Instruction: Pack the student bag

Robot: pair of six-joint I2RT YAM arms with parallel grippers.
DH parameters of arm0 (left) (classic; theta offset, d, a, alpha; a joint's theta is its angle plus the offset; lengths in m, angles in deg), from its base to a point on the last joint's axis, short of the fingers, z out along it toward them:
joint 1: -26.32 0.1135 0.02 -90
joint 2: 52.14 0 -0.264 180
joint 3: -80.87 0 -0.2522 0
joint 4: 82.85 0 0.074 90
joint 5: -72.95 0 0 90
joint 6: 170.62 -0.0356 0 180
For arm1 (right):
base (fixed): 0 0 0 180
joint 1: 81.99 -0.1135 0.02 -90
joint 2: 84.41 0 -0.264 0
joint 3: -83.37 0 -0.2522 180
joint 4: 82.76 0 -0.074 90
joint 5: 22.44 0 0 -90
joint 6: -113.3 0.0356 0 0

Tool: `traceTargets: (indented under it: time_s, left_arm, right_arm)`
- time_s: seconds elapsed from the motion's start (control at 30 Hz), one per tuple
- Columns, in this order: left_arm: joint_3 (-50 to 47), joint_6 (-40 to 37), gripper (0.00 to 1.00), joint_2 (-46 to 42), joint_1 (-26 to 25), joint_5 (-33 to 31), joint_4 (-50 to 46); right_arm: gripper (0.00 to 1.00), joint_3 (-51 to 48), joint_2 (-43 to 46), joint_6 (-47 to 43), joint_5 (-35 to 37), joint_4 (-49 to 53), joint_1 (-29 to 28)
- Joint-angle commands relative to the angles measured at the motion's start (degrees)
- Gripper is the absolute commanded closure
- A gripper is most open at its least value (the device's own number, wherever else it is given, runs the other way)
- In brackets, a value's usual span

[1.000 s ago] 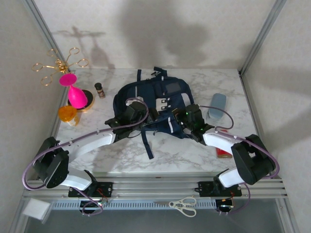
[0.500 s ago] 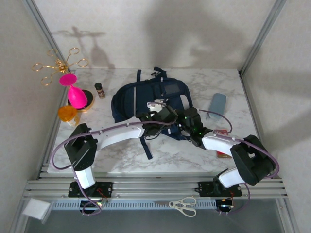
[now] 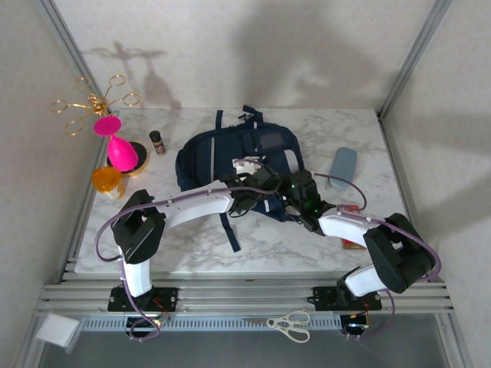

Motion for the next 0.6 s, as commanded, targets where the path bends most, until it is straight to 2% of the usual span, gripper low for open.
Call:
traceTargets:
  time_s: [0.0, 0.07, 0.17, 0.3, 0.57]
  left_arm:
    - [-0.14, -1.0, 0.41, 1.0, 1.05, -1.54, -0.41]
    - [-0.45, -0.98, 0.43, 1.3, 1.83, -0.8, -0.46]
    - [-1.54, -0.33, 0.47, 0.26, 1.93, -3.16, -1.11]
    - [-4.47, -0.18, 0.56, -3.04, 2.1, -4.07, 0.38]
    - [-11.72, 1.5, 0.59, -12.53, 4.29, -4.42, 0.52]
  right_arm:
    - [1.0, 2.37, 0.49, 0.12, -4.25, -7.59, -1.65]
    - [1.0, 2.71, 0.87, -0.28, -4.18, -6.82, -1.69]
    - [1.0, 2.58, 1.83, -0.73, -3.16, -6.08, -1.64]
    - [1.0, 3.51, 2.03, -1.72, -2.68, -5.0, -1.57]
    - [1.0, 3.38, 2.16, -2.75, -2.49, -5.46, -1.55]
